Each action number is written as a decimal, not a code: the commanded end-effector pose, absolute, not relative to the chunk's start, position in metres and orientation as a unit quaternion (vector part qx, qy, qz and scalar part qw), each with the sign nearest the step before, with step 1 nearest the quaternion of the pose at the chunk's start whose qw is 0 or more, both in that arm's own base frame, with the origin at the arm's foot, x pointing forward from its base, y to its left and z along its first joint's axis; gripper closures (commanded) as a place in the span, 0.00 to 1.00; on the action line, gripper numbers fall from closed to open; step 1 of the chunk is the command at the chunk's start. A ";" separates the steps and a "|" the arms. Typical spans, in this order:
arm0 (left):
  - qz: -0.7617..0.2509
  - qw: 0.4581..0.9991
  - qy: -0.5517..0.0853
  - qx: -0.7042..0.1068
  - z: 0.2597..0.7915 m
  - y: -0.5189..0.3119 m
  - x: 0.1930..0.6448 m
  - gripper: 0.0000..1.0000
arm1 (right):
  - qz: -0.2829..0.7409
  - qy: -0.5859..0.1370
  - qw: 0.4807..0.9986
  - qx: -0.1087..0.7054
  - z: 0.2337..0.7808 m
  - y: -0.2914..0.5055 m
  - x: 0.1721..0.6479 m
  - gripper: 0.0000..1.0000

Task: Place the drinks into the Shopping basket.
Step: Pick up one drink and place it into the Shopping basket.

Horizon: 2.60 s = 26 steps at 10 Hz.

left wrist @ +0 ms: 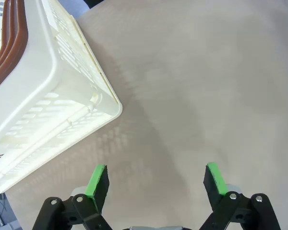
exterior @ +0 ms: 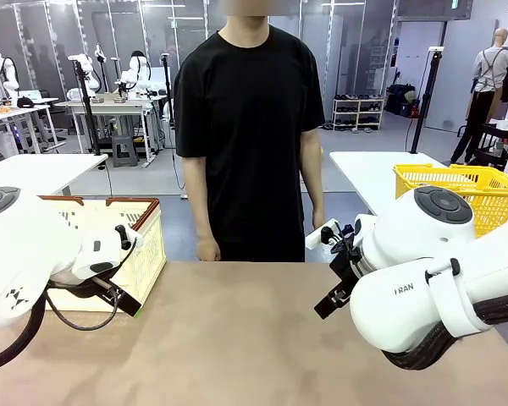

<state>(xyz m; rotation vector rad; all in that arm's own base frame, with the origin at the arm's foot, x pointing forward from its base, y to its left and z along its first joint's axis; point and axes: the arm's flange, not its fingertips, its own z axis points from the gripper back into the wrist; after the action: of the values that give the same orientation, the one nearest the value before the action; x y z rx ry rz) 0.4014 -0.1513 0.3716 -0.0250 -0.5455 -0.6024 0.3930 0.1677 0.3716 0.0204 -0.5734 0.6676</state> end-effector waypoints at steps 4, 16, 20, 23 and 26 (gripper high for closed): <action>-0.293 0.919 -0.265 -0.012 0.372 -0.151 0.402 0.00 | 0.322 -0.278 0.905 0.011 0.372 0.168 0.393 0.00; -0.242 0.911 -0.332 -0.026 0.473 -0.243 0.320 0.00 | 0.217 -0.328 0.914 -0.102 0.503 0.283 0.304 0.00; -0.283 0.908 -0.309 -0.022 0.469 -0.239 0.323 0.00 | 0.231 -0.325 0.908 -0.131 0.497 0.268 0.311 0.00; -0.238 0.931 -0.278 -0.010 0.432 -0.177 0.338 0.00 | 0.198 -0.279 0.935 -0.093 0.465 0.215 0.333 0.00; -0.160 0.957 -0.243 0.011 0.379 -0.108 0.338 0.00 | 0.160 -0.214 0.961 -0.072 0.417 0.165 0.351 0.00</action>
<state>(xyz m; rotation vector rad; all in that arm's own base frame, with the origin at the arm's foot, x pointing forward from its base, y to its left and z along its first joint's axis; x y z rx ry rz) 0.3929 -0.1386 0.4235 -0.0053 -0.4956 -0.3498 0.3613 0.1855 0.4362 -0.2064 -0.4504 0.3315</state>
